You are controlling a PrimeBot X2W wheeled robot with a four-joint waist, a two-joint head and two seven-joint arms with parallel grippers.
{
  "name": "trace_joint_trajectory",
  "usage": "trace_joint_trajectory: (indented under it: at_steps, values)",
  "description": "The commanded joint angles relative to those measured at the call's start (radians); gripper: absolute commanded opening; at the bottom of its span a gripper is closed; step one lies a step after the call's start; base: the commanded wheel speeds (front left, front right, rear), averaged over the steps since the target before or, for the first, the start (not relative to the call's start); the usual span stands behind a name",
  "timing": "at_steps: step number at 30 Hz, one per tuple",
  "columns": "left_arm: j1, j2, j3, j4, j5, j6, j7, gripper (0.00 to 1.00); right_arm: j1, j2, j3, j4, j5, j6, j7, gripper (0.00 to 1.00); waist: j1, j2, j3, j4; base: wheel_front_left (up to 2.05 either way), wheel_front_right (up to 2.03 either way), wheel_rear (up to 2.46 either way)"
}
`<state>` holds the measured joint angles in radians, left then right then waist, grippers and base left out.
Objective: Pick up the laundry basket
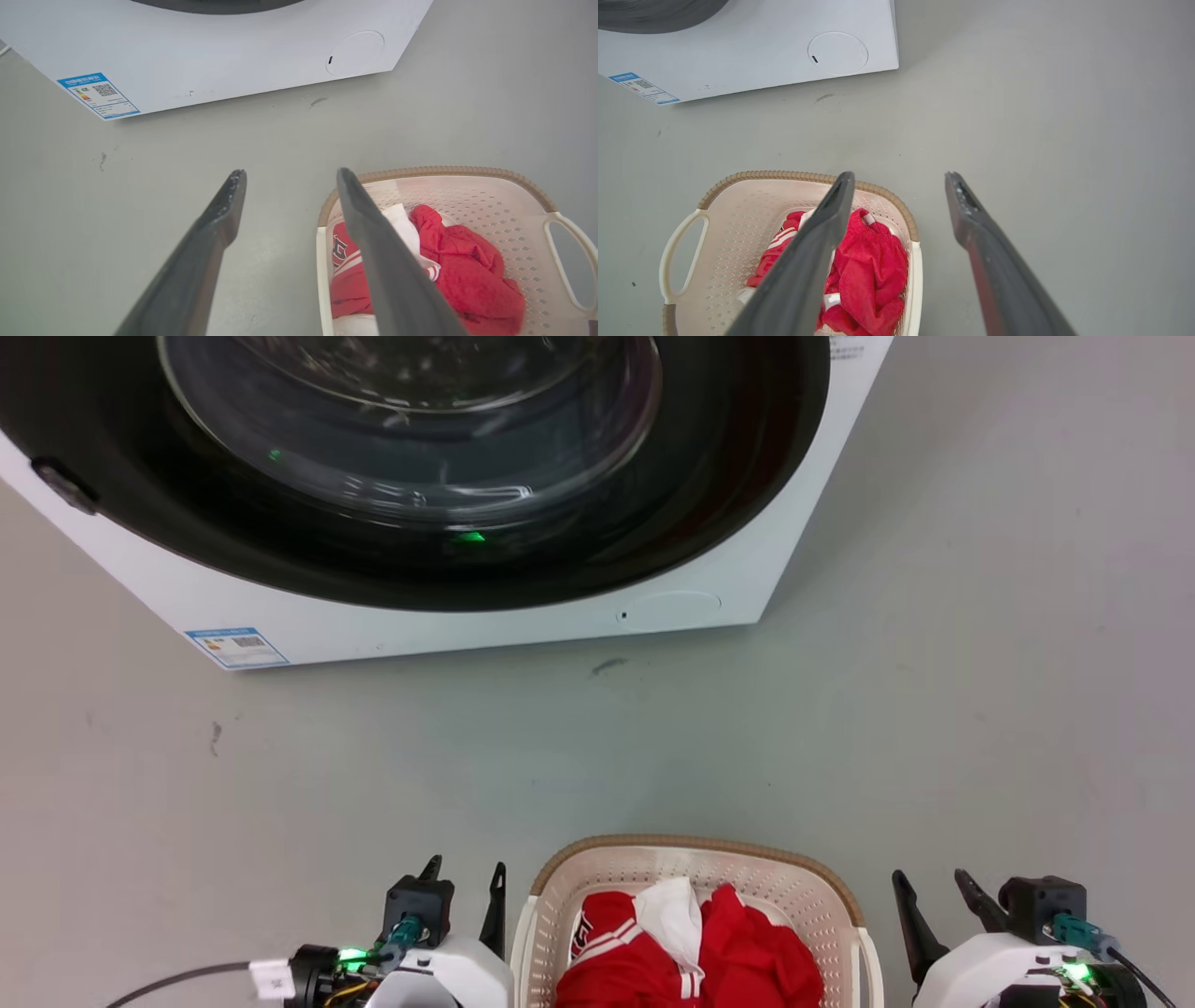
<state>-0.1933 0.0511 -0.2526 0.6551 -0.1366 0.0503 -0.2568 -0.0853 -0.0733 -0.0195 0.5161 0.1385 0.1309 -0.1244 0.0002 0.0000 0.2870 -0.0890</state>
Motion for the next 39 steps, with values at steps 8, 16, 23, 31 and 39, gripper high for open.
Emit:
trace_joint_trajectory:
  at_steps: [8,16,23,31,39]
  values:
    - [-0.114,0.0,-0.032,0.19,-0.017,-0.032,0.043,1.0,-0.107,-0.014,0.065,0.198,0.108,0.0,-0.003,1.0,-0.0002,0.0,0.083,-0.04,0.0,0.0,0.0]
    - [-0.201,-0.001,-0.058,0.321,-0.033,-0.055,0.072,1.0,-0.193,-0.021,0.155,0.358,0.231,0.0,0.007,1.0,-0.0002,0.0,0.135,-0.059,0.0,0.0,0.0]
    - [-0.273,-0.001,-0.089,0.41,-0.061,-0.062,0.106,1.0,-0.255,-0.022,0.248,0.456,0.354,0.0,0.048,1.0,-0.0002,0.0,0.189,-0.064,0.0,0.0,0.0]
    - [-0.332,-0.001,-0.129,0.48,-0.111,-0.05,0.148,1.0,-0.303,-0.022,0.353,0.529,0.476,0.0,0.094,1.0,-0.0002,0.0,0.246,-0.072,0.0,0.0,0.0]
    - [-0.384,0.0,-0.156,0.524,-0.148,-0.035,0.168,1.0,-0.359,-0.034,0.437,0.597,0.548,0.0,0.111,1.0,-0.0002,0.0,0.302,-0.085,0.0,0.0,0.0]
